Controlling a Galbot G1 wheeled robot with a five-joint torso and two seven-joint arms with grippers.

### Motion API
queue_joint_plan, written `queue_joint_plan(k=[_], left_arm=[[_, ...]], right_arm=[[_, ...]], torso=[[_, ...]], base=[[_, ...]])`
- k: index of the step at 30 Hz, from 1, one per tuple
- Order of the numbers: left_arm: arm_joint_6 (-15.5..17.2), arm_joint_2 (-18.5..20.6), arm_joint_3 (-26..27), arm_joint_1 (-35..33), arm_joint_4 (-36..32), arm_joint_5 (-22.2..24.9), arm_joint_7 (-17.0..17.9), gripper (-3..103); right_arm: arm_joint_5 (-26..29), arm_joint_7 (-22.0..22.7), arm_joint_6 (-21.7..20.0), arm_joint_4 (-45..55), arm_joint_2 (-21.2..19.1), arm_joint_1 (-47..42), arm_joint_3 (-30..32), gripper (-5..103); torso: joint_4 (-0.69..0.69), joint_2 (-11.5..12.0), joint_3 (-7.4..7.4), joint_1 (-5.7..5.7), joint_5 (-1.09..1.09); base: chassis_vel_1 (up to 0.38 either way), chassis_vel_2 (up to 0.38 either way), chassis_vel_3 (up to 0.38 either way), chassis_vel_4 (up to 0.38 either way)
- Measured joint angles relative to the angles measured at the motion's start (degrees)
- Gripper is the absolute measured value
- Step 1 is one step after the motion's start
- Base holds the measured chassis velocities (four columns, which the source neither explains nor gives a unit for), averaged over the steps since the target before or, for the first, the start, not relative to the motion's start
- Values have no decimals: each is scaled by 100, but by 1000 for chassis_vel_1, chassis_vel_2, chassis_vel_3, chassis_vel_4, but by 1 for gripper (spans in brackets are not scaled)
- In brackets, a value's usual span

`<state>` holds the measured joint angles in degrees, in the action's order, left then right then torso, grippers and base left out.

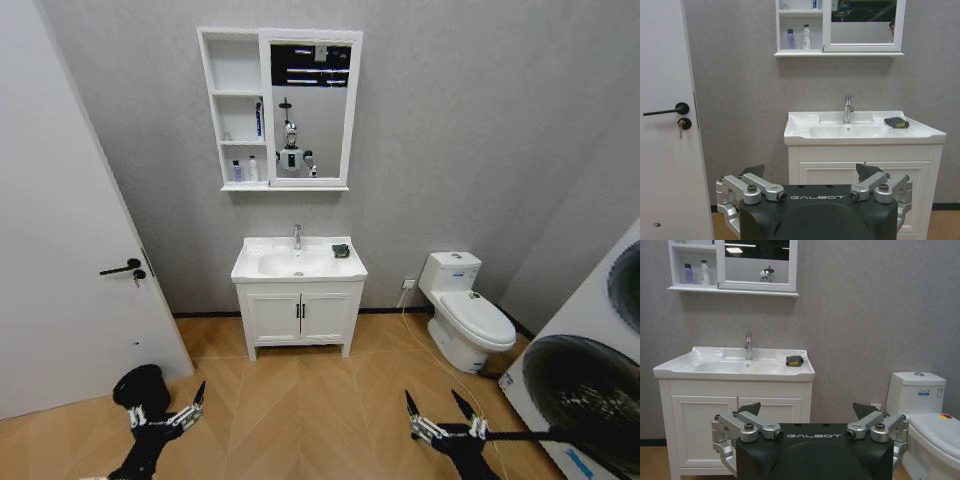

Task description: Move facial cleanser and shampoo from washbasin to cabinet, then wipe washbasin with towel.

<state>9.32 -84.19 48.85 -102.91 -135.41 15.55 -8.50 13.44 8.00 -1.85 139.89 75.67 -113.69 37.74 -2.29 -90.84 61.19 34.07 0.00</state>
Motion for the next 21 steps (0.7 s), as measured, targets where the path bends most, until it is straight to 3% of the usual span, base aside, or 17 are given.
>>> queue_joint_plan(k=[21], left_arm=[[0, 0, 0, 0, 0, 0, 0, 100]], right_arm=[[0, 0, 0, 0, 0, 0, 0, 100]], torso=[[0, 0, 0, 0, 0]], base=[[0, 0, 0, 0]])
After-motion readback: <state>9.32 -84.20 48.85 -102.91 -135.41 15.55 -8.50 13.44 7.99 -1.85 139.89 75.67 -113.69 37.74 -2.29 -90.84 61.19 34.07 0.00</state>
